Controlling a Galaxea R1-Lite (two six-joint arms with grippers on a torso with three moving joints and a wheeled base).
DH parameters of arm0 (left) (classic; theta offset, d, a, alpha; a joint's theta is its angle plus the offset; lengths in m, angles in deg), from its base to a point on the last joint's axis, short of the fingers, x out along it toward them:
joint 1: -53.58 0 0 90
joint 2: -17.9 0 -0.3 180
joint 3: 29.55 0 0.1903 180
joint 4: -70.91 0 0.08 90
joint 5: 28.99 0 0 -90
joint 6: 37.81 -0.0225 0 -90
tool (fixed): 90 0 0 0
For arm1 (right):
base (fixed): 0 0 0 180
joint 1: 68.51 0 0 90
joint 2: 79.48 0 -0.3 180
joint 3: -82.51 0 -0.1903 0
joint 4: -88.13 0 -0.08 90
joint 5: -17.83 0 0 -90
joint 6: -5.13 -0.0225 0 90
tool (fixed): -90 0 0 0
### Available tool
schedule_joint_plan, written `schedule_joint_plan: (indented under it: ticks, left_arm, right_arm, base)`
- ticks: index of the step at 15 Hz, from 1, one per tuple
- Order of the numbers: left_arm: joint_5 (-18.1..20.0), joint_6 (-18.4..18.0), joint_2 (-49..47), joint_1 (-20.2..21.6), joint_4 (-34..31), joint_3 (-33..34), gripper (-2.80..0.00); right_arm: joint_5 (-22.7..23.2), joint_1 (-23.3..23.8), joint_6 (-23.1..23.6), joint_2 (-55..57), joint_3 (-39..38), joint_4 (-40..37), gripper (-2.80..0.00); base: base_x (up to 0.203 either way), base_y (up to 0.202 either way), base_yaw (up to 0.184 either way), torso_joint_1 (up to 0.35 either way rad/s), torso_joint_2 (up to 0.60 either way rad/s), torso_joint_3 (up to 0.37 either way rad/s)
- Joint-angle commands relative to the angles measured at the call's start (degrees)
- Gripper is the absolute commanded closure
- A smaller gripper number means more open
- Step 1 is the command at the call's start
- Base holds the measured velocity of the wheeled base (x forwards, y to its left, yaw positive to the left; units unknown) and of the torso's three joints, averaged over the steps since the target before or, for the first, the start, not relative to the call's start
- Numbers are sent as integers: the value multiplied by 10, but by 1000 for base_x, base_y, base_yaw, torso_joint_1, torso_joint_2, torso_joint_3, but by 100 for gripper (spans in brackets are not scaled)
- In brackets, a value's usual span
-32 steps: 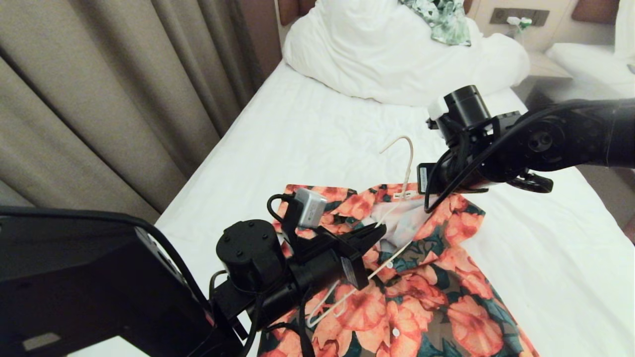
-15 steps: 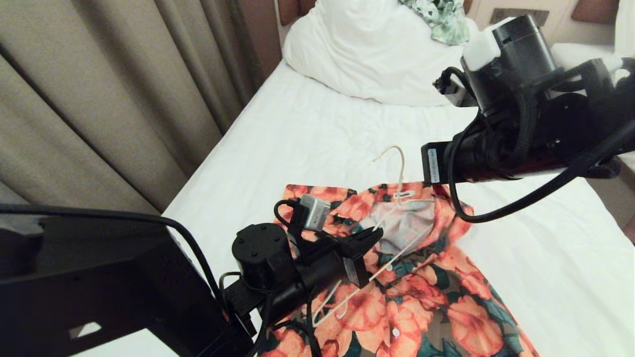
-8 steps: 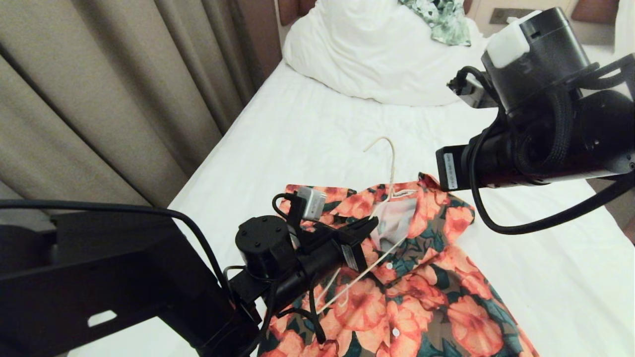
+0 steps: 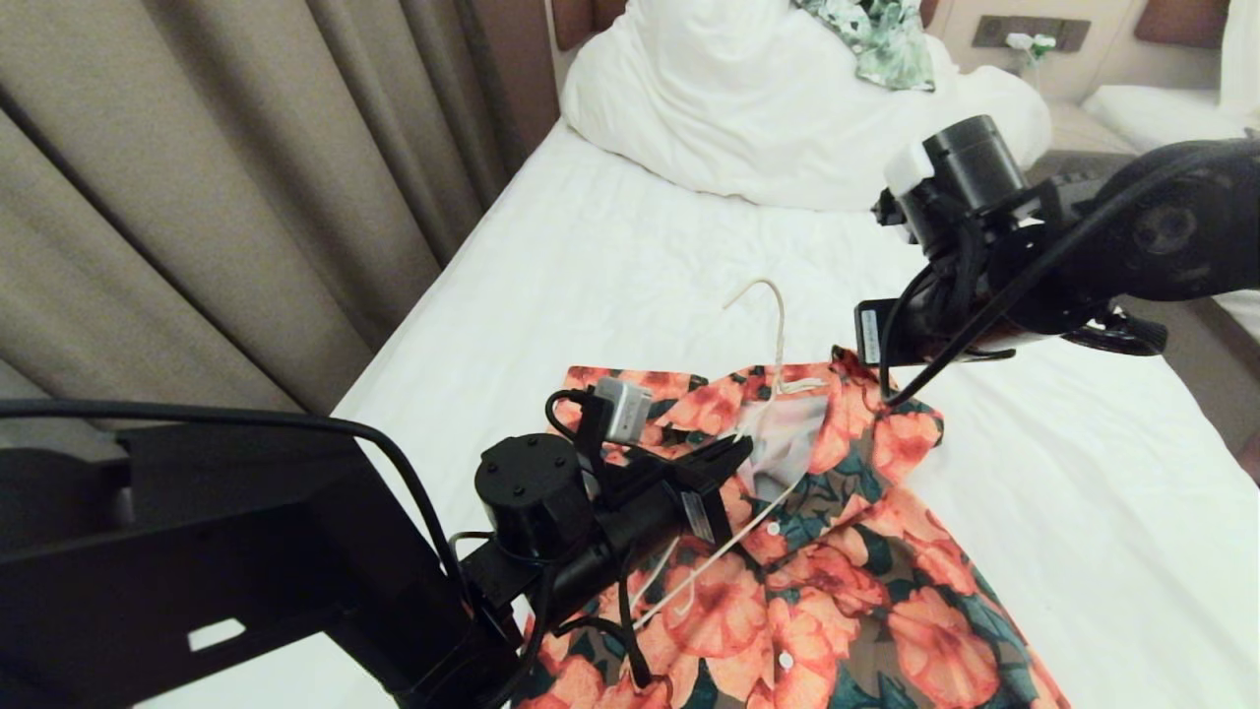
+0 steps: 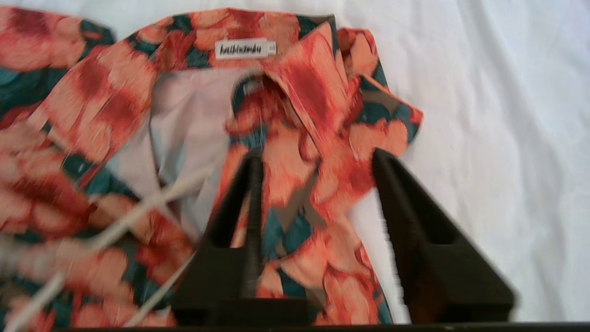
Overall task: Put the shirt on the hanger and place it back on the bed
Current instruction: Hook one side of the shirt onto the hanger
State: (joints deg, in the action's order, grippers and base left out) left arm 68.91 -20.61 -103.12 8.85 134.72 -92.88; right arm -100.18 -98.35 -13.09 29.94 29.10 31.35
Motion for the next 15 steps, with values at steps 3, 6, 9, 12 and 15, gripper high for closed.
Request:
schedule_joint_plan:
  ticks: [3,6,9,12,15]
  left_arm:
    - [0,0,3,0,5,0,0]
    - [0,0,8,0,5,1,0]
    - [0,0,8,0,5,1,0]
    - [0,0,9,0,5,1,0]
    - [0,0,9,1,5,1,0]
  right_arm:
    - [-21,2,-1,104,78,-7,-280]
    - [-24,-2,-3,126,95,22,-280]
    - [-25,-4,-4,136,94,28,-280]
    - [-28,-1,-4,149,94,30,-280]
    - [-28,3,-3,149,94,28,-280]
  base:
    - [0,0,0,0,0,0]
    - [0,0,0,0,0,0]
    - [0,0,0,0,0,0]
    - [0,0,0,0,0,0]
    - [0,0,0,0,0,0]
